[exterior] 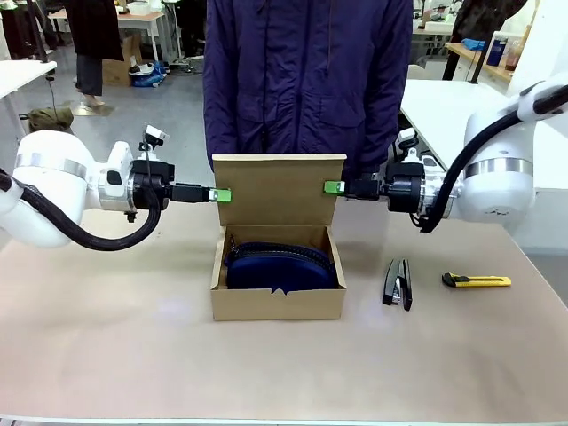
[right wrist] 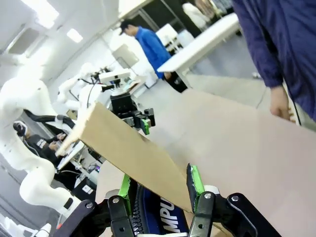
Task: Pack the item into the box.
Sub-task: Close the Mailer Box.
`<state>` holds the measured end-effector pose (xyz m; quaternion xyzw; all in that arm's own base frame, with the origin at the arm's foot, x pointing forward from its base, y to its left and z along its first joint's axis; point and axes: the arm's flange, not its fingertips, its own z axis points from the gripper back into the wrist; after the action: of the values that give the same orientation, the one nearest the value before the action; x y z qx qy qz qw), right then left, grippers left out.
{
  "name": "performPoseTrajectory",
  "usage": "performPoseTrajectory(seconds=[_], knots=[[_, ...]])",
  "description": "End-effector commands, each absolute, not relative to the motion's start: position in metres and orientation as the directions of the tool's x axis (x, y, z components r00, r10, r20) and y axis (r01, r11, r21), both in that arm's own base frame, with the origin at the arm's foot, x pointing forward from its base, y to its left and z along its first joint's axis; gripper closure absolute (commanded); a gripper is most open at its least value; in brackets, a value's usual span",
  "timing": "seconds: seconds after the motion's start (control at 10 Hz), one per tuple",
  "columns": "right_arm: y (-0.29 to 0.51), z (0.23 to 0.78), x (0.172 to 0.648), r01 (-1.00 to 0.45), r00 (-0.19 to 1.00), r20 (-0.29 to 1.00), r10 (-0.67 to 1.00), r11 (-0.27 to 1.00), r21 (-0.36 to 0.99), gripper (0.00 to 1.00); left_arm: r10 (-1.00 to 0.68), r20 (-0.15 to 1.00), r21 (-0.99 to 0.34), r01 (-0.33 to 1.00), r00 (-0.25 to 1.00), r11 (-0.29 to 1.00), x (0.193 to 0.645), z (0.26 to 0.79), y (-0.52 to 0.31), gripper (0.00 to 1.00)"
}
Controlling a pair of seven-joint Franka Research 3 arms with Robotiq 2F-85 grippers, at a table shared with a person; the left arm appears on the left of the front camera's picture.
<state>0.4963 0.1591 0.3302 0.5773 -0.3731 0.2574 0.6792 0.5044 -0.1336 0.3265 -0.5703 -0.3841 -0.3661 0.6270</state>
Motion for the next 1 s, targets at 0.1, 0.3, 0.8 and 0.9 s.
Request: performPoseTrajectory(seconds=[0.1, 0.3, 0.8, 0.9], knots=[[0.159, 0.330, 0.465, -0.872, 0.450, 0.884, -0.125, 0.149, 0.465, 0.44, 0.067, 0.955, -0.294, 0.954, 0.290, 0.056, 0.478, 0.329, -0.134, 0.41], [0.162, 0.330, 0.460, -0.884, 0.433, 0.891, -0.136, 0.125, 0.449, 0.44, 0.067, 0.979, -0.197, 0.980, 0.194, 0.040, 0.465, 0.331, -0.136, 0.41], [0.169, 0.311, 0.446, -0.937, 0.314, 0.942, -0.121, 0.122, 0.328, 0.44, 0.035, 0.994, -0.101, 0.995, 0.101, 0.010, 0.450, 0.299, -0.141, 0.41], [0.172, 0.308, 0.443, -0.949, 0.279, 0.954, -0.111, 0.122, 0.292, 0.44, 0.043, 0.997, -0.069, 0.998, 0.069, 0.006, 0.448, 0.293, -0.143, 0.41]])
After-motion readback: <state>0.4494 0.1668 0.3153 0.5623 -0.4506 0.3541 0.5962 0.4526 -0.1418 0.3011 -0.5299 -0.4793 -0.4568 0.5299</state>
